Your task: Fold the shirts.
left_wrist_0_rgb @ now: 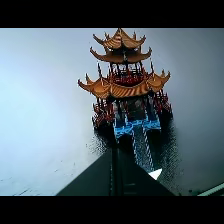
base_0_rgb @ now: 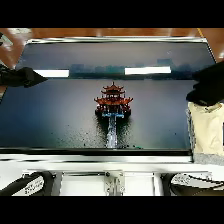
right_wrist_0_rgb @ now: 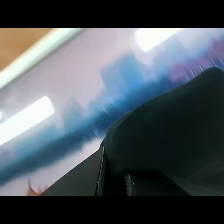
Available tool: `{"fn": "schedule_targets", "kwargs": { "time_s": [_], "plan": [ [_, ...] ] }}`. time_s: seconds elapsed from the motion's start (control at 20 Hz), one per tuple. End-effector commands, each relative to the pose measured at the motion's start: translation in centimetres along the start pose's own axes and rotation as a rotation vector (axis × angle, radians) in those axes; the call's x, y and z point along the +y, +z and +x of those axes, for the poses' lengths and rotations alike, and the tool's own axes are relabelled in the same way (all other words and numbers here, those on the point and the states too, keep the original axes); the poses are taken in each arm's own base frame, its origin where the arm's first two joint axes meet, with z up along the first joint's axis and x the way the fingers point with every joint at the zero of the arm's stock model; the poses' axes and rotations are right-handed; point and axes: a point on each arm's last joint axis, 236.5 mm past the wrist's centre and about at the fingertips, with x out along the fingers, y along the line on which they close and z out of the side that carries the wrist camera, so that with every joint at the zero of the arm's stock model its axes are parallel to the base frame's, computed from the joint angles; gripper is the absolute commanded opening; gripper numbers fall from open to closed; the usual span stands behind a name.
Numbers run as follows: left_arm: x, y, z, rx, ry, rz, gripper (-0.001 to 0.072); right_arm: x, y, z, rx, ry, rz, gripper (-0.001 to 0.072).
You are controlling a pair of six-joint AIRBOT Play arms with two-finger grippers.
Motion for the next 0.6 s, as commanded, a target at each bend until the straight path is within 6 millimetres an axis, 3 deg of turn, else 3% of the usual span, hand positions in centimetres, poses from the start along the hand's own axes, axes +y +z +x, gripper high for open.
{"fn": "schedule_targets", "kwargs": {
  "time_s": [0.0,0.1,0.2,0.25,0.3,0.4,0.55],
  "plan": [
    [0.1,0.4,0.0,-0.017,0.003,-0.041,0.0035,-0.6,0.3,0.0,-0.004,-0.006,-0.059,0.0079],
    [-0.1,0.5,0.0,-0.020,-0.004,-0.045,0.0035,-3.3,-4.2,-0.9,0.197,-0.112,-0.093,0.0079],
    [-0.1,0.5,0.0,-0.020,-0.004,-0.045,0.0035,-6.8,-10.1,-3.7,0.480,-0.249,-0.145,0.0079],
    [-0.1,0.5,0.0,-0.020,-0.004,-0.045,0.0035,-9.5,-11.3,-5.4,0.551,-0.372,-0.121,0.0079],
    [-0.2,0.4,0.0,-0.016,-0.005,-0.045,0.0035,-11.6,-11.3,-6.8,0.545,-0.475,-0.039,0.0079],
    [-0.4,-0.1,0.0,0.003,-0.013,-0.046,0.0035,-13.8,-13.1,-9.5,0.615,-0.559,0.060,0.0079],
    [-0.4,-0.2,0.0,0.007,-0.015,-0.046,0.0035,-15.7,-18.1,-12.4,0.750,-0.591,0.279,0.0080]
  ]
}}
